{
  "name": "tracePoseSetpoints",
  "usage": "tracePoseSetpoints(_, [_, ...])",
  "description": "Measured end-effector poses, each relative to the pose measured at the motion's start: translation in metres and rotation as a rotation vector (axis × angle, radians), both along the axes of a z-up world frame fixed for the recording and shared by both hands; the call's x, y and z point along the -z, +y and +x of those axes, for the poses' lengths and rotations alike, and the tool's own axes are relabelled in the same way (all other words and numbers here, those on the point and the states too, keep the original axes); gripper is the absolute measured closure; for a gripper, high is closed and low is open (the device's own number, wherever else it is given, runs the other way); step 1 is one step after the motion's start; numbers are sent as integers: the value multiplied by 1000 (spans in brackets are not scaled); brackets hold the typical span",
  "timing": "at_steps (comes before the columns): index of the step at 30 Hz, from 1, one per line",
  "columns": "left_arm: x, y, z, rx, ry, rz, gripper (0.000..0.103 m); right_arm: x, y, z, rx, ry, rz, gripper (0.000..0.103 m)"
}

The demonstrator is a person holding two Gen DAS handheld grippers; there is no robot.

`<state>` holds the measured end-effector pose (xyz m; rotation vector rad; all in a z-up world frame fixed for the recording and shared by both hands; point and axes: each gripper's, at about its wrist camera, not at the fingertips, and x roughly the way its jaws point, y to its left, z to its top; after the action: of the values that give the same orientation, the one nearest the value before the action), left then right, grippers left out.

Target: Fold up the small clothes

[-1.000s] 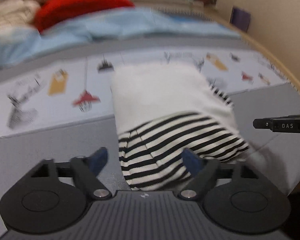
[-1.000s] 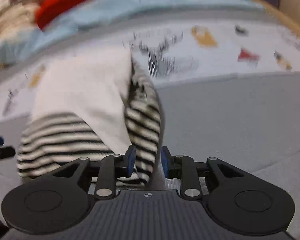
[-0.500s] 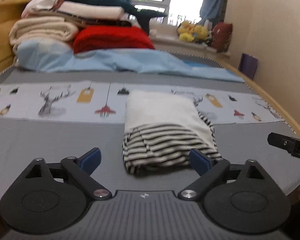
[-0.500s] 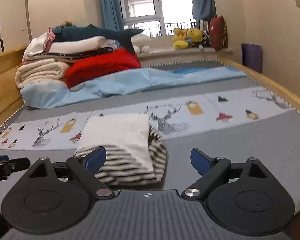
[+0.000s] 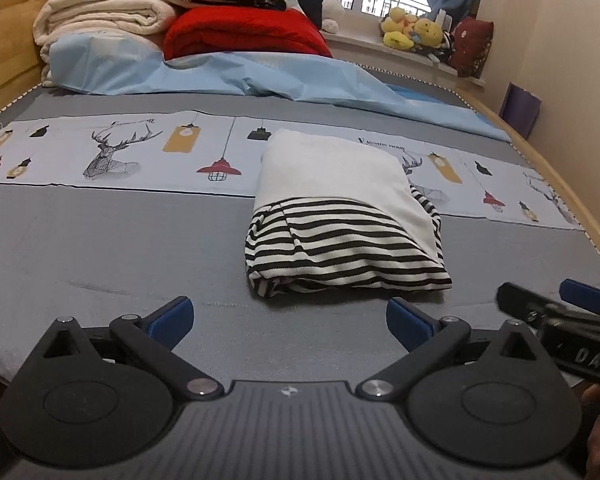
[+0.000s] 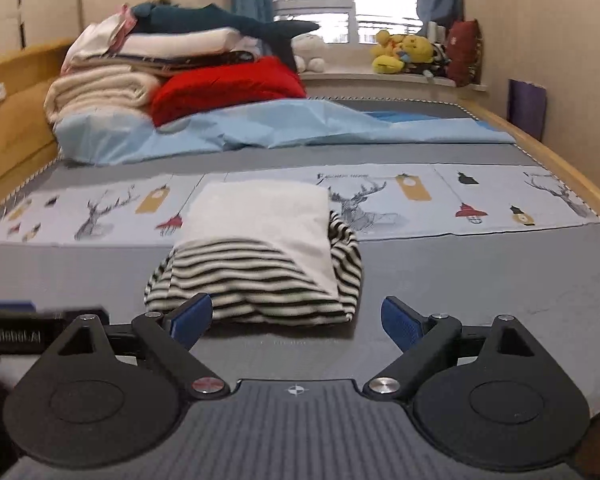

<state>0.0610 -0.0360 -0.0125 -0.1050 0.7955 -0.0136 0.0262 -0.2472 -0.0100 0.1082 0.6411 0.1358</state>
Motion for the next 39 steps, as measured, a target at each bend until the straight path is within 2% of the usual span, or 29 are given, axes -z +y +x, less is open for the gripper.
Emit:
tracePoseSetpoints(7, [6,-7,6,14,11,1,0,5,12,2,-39,6,-51,11])
tracePoseSetpoints(12, [7,-8,8,5,14,-4,0,6,6,6,-27,19,-23,11])
tracePoseSetpoints(39, [7,-6,6,0,8,0,1,9,8,9,-29,41,-14,12])
